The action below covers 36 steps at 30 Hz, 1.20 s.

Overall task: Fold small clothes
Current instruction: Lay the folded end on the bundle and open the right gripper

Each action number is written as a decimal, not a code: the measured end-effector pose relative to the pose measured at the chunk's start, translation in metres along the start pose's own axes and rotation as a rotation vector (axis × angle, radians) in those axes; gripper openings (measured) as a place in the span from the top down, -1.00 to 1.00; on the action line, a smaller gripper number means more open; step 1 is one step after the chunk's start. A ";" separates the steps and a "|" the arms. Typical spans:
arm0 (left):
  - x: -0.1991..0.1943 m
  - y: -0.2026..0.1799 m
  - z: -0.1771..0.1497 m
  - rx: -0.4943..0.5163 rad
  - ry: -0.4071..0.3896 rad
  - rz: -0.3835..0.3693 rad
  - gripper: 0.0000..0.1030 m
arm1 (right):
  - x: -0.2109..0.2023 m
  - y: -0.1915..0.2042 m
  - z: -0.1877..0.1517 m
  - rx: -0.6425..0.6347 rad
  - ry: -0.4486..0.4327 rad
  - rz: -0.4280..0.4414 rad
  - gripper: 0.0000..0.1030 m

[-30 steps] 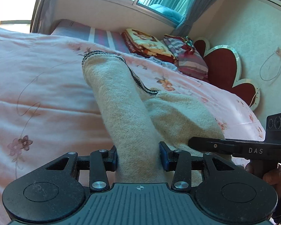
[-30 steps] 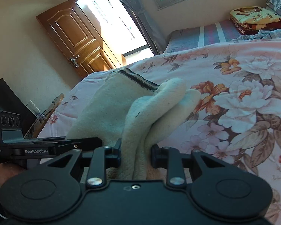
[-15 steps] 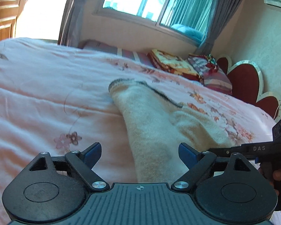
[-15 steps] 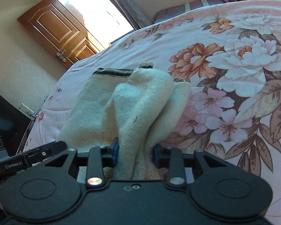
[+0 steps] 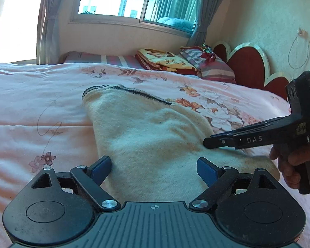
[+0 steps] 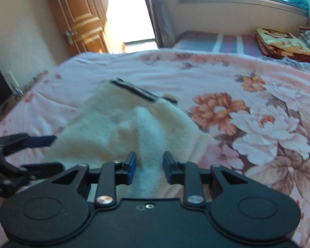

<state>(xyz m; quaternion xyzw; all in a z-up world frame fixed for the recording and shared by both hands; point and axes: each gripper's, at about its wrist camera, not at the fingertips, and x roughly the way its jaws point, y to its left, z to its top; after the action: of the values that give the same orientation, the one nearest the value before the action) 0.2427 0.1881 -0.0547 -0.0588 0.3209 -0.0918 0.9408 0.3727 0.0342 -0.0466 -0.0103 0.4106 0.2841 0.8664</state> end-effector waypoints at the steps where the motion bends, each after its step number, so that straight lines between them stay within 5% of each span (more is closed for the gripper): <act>1: -0.003 -0.002 -0.001 0.018 0.004 0.019 -0.72 | -0.005 -0.004 -0.001 0.025 -0.008 0.006 0.58; 3: -0.020 -0.003 -0.003 0.018 -0.039 0.004 -0.72 | -0.029 0.001 -0.004 0.010 -0.069 -0.016 0.48; 7: -0.056 -0.021 -0.015 0.066 -0.109 -0.011 -0.72 | -0.086 0.023 -0.019 -0.095 -0.173 0.090 0.47; 10: -0.065 -0.040 -0.025 0.139 -0.102 -0.027 -0.72 | -0.101 0.048 -0.039 -0.219 -0.155 0.154 0.49; 13: -0.062 -0.044 -0.035 0.142 -0.061 -0.050 -0.72 | -0.093 0.061 -0.055 -0.298 -0.105 0.108 0.55; 17: -0.060 -0.040 -0.049 0.104 -0.042 -0.044 -0.72 | -0.073 0.046 -0.066 -0.239 -0.044 -0.003 0.50; 23: -0.059 -0.040 -0.057 0.078 -0.038 -0.034 -0.72 | -0.059 0.038 -0.080 -0.172 -0.023 -0.014 0.45; 29: -0.065 -0.042 -0.061 0.068 -0.046 0.019 -0.72 | -0.053 0.008 -0.087 0.050 -0.039 0.030 0.27; 36: -0.112 -0.044 -0.093 -0.018 -0.038 0.129 -0.72 | -0.097 0.007 -0.105 0.109 -0.070 0.020 0.28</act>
<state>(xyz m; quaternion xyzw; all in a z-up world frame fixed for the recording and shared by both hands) 0.0927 0.1637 -0.0540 -0.0480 0.3070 -0.0270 0.9501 0.2462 -0.0327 -0.0456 0.0510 0.3948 0.2699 0.8767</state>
